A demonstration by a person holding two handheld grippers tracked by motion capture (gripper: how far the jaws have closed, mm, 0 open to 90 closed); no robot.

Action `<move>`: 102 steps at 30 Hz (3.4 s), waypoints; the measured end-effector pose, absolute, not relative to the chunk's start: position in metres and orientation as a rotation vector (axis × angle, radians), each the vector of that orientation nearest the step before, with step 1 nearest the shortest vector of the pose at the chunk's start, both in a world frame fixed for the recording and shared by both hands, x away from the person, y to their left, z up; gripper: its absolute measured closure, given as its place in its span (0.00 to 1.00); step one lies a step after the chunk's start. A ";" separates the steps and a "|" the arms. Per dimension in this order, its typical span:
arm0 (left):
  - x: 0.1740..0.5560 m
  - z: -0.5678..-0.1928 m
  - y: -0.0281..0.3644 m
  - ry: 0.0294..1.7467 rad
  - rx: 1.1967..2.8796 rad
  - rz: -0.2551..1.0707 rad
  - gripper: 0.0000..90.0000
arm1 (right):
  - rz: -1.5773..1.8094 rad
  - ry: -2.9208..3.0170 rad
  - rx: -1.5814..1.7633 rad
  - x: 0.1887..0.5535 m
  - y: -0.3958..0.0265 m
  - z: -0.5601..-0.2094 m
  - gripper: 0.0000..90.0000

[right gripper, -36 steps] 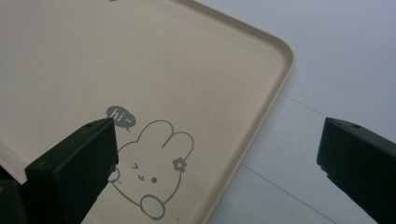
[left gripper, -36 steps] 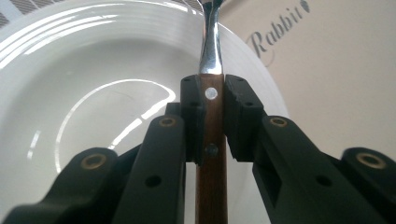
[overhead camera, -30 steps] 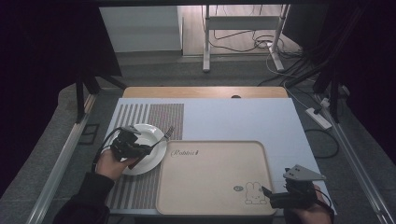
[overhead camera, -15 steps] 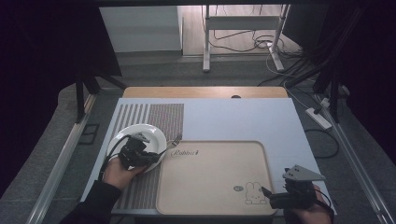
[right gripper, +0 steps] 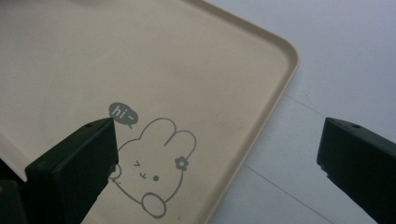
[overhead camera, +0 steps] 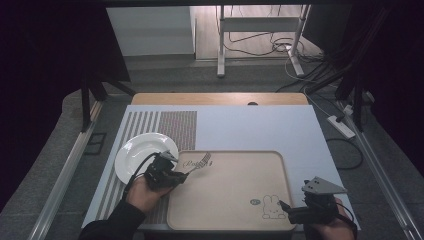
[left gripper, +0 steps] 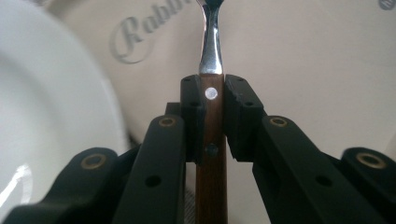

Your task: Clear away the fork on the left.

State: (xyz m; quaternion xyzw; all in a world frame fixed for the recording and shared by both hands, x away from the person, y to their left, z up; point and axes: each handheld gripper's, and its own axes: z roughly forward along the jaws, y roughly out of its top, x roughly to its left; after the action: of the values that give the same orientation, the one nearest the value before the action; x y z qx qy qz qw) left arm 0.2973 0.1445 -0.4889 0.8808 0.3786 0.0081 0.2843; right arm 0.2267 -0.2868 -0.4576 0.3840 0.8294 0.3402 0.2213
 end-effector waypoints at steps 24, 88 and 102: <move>0.291 -0.499 0.104 0.863 2.407 0.000 0.72 | 0.937 2.304 1.050 0.227 -0.286 -0.458 0.00; 0.338 -0.512 0.142 1.078 2.444 0.017 0.99 | 0.940 2.311 1.058 0.227 -0.287 -0.458 0.00; 0.335 -0.503 0.148 1.044 2.409 0.026 0.90 | 0.939 2.312 1.058 0.227 -0.287 -0.458 0.00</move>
State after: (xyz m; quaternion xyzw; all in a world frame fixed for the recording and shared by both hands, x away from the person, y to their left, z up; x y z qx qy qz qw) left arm 0.3351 0.1480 -0.5026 0.8872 0.3844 0.0097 0.2551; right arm 0.2274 -0.2867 -0.4582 0.3813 0.8333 0.3384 0.2139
